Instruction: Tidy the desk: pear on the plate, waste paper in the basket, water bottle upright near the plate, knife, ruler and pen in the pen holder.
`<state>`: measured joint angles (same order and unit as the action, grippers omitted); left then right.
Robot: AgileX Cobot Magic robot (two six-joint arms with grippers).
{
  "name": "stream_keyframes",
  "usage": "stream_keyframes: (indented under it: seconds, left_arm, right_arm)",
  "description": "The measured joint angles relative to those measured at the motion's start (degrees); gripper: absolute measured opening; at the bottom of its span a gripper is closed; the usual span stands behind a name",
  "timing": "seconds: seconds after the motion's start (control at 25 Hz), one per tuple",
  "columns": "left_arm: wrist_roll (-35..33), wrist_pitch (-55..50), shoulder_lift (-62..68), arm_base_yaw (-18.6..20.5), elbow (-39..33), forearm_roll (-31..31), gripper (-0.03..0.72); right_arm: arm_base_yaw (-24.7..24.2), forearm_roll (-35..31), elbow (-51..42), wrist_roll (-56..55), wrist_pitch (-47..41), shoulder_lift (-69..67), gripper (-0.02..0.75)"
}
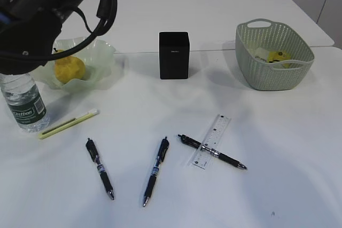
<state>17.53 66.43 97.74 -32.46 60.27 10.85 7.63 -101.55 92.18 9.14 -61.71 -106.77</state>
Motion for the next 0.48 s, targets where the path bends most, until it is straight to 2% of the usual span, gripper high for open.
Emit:
stream_keyframes:
  seconds: [0.48]
  left_arm:
    - [0.0, 0.0, 0.0, 0.0, 0.0, 0.0, 0.145]
  right_arm:
    - [0.0, 0.0, 0.0, 0.12, 0.07, 0.0, 0.172]
